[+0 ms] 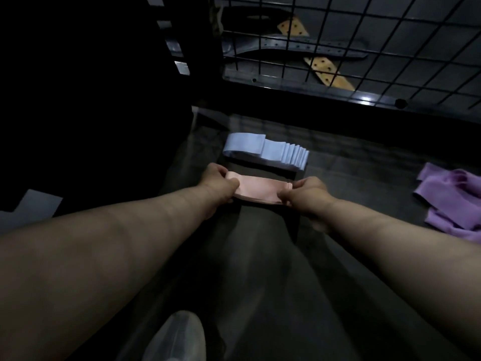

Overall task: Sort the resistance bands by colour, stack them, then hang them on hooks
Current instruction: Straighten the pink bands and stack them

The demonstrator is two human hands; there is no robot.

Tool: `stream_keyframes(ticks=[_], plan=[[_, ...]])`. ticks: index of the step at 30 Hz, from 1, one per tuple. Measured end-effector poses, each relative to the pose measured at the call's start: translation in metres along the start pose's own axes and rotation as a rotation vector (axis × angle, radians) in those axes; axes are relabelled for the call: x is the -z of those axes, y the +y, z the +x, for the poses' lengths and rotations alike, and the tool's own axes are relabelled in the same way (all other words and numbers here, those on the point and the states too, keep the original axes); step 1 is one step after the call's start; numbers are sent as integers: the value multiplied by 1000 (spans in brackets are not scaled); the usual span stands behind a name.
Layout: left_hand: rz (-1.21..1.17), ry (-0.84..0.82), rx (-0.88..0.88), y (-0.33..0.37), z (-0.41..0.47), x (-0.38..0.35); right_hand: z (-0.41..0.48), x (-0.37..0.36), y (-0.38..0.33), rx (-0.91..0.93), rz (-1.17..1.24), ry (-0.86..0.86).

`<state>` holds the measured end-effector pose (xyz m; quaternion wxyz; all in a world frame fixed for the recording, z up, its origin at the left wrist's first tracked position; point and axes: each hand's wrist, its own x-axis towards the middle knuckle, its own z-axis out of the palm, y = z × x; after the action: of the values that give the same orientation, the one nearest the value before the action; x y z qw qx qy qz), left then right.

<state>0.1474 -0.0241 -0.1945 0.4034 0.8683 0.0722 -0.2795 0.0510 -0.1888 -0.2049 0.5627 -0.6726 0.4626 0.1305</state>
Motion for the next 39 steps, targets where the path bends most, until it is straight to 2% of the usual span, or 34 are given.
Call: stream_keyframes(ticks=[4, 7, 9, 15, 23, 34, 37, 39], plan=[[158, 2, -132, -8, 3, 0, 3, -3, 3, 22, -9, 73], [353, -173, -295, -10, 1, 11, 4, -5, 2, 64, -50, 93], [455, -225, -346, -12, 3, 18, 2, -5, 1, 81, -86, 99], [424, -134, -373, -8, 18, 27, 3, 1, -3, 72, 56, 20], [522, -141, -369, -5, 24, 18, 10, -3, -2, 48, -134, 106], [580, -71, -306, -15, 5, 12, -7, 12, 2, 33, -117, 74], [631, -76, -333, -14, -10, 7, -18, 33, 21, 70, -242, 41], [658, -40, -348, -15, -18, 2, -30, 57, 40, 158, -399, 19]])
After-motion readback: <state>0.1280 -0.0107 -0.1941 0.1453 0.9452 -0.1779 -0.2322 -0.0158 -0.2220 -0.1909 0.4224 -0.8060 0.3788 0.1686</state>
